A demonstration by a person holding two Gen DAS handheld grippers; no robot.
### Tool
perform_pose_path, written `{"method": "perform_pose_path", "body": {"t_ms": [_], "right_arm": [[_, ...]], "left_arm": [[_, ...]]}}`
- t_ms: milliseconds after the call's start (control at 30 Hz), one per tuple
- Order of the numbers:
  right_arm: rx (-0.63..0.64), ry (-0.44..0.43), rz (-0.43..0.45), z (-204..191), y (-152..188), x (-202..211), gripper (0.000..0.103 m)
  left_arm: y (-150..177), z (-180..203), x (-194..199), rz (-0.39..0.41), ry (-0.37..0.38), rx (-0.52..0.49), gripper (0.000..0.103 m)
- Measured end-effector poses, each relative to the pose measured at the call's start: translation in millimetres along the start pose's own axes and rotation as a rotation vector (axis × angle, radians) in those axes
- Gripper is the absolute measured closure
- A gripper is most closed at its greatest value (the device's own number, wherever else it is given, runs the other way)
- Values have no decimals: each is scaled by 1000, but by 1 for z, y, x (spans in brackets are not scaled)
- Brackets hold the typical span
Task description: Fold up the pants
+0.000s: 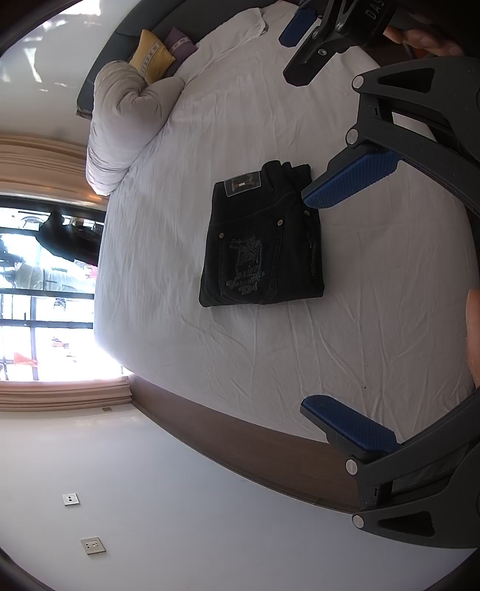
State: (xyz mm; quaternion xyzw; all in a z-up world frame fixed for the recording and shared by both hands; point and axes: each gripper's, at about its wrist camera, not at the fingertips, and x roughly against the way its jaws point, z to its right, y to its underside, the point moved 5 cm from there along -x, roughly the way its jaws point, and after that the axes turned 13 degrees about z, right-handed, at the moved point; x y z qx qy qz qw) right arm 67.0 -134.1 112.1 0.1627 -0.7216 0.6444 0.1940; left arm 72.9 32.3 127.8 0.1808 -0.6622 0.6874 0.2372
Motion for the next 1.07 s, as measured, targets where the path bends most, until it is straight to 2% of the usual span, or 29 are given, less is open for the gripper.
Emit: {"method": "perform_pose_path", "body": {"t_ms": [1067], "right_arm": [[-2, -7, -21, 5, 16, 11, 0]], "left_arm": [[4, 0, -7, -13, -9, -14, 0]]}}
